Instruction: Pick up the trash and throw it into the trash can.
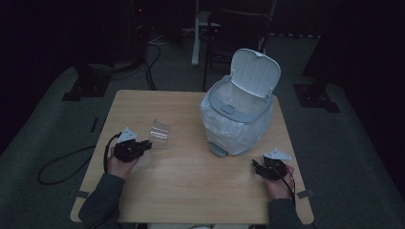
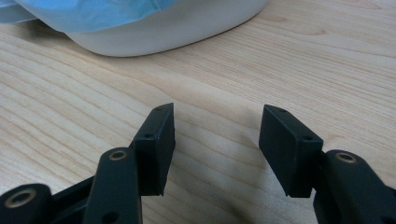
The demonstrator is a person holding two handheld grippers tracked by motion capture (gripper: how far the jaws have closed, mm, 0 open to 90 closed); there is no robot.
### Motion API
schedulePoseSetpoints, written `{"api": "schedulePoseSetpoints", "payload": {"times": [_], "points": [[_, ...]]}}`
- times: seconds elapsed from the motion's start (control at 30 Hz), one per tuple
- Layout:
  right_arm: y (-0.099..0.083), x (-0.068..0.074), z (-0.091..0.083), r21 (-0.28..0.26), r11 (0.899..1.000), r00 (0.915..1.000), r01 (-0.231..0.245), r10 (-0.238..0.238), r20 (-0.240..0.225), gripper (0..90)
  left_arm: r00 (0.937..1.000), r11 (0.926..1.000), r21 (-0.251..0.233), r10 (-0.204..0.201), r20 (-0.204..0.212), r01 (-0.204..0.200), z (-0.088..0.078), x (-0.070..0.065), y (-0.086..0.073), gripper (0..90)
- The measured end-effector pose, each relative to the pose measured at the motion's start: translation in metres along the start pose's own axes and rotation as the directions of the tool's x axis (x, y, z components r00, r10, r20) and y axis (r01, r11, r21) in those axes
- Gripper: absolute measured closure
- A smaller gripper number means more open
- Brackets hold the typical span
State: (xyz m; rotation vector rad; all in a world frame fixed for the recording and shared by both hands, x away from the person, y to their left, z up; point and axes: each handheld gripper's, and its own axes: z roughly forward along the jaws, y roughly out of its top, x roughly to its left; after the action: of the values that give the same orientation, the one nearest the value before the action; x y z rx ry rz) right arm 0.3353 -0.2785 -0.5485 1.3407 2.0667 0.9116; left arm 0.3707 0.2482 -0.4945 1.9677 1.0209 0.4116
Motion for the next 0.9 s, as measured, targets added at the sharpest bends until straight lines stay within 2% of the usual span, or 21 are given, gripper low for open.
{"api": "schedulePoseSetpoints", "payload": {"times": [0.33, 0.9], "points": [[0.0001, -0.0014, 0.0001, 0.002, 1.0, 1.0, 0.0, 0.0, -0.006, 43.8, 0.9996, 0.9995, -0.03, 0.006, -0.027, -0.007, -0.007, -0.0006, 0.0017, 83.9], [-0.0002, -0.004, 0.0001, 0.005, 1.0, 0.9998, -0.008, 0.008, -0.02, 42.8, 0.9994, 0.9988, -0.047, 0.009, -0.034, -0.01, -0.0094, -0.0031, 0.0037, 84.4]]}}
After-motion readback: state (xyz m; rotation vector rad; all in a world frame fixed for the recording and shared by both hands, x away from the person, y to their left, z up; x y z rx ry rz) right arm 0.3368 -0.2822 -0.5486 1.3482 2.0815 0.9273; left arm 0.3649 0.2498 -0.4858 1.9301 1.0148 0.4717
